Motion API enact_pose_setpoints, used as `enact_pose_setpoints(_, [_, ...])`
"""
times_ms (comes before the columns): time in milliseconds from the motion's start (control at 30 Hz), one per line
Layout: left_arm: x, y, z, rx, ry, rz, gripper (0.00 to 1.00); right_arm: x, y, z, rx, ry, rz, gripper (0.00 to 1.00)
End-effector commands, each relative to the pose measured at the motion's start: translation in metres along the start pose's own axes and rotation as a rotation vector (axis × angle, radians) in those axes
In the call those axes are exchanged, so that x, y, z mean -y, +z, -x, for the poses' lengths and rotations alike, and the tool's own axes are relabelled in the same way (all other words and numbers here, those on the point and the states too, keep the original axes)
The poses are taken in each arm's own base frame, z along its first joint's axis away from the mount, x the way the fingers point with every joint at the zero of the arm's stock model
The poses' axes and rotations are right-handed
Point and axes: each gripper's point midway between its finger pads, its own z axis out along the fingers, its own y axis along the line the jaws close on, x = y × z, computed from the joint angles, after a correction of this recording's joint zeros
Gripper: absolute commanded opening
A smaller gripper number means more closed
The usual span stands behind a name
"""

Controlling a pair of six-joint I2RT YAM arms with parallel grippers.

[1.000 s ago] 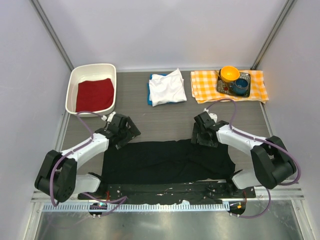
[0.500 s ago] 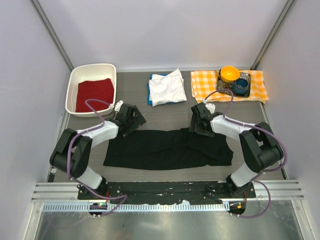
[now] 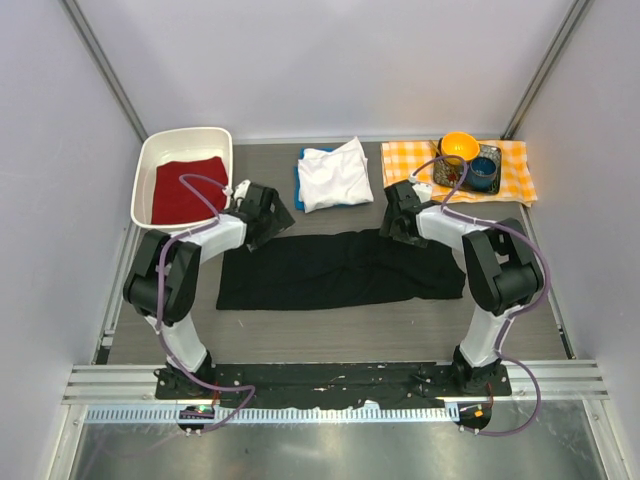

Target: Fold and stack the t-shirts

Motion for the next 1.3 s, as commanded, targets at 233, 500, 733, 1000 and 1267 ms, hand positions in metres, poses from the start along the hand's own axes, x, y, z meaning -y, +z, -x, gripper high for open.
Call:
enact_pose_setpoints(233, [0.007, -0.095, 0.042, 0.117, 0.034, -0.083, 1.0, 0.014, -0.074, 0.004, 0.054, -0.065, -0.008, 0.82])
enact_pose_setpoints(500, [-0.001, -0.115, 0.038, 0.135, 0.028, -0.11, 1.0, 0.017, -0.068, -0.021, 0.008, -0.087, 0.006, 0.73])
enact_pose_setpoints(733, [-0.007, -0.113, 0.034, 0.129, 0.029, -0.097, 1.0, 0.007, -0.046, -0.03, -0.018, -0.089, 0.009, 0.63])
enact_pose_setpoints(1000, [-0.008, -0.114, 0.039, 0.148, 0.039, -0.087, 1.0, -0.008, -0.047, -0.028, -0.014, -0.093, 0.027, 0.52])
enact_pose_setpoints(1267, [-0.008, -0.114, 0.037, 0.145, 0.033, -0.094, 1.0, -0.013, -0.064, -0.013, 0.029, -0.11, 0.025, 0.19])
